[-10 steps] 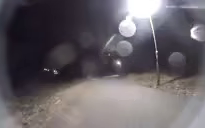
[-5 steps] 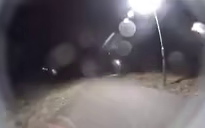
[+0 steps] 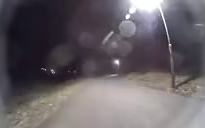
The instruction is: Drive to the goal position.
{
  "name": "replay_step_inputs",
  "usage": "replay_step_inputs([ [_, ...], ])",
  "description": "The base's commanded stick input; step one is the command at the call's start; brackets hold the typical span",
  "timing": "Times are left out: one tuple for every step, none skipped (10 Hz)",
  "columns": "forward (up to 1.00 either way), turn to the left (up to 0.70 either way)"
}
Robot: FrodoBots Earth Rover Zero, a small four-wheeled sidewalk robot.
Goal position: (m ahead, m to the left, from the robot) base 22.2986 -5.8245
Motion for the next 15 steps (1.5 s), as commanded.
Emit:
replay_step_inputs([
  [1.00, 0.00],
  [1.00, 0.00],
  [1.00, 0.00],
  [1.00, 0.20],
  [1.00, 0.39],
  [1.00, 0.35],
  [1.00, 0.16],
  [1.00, 0.00],
  [1.00, 0.00],
  [1.00, 0.00],
  [1.00, 0.00],
  [1.00, 0.00],
  [1.00, 0.00],
  [1.00, 0.00],
  [1.00, 0.00],
])
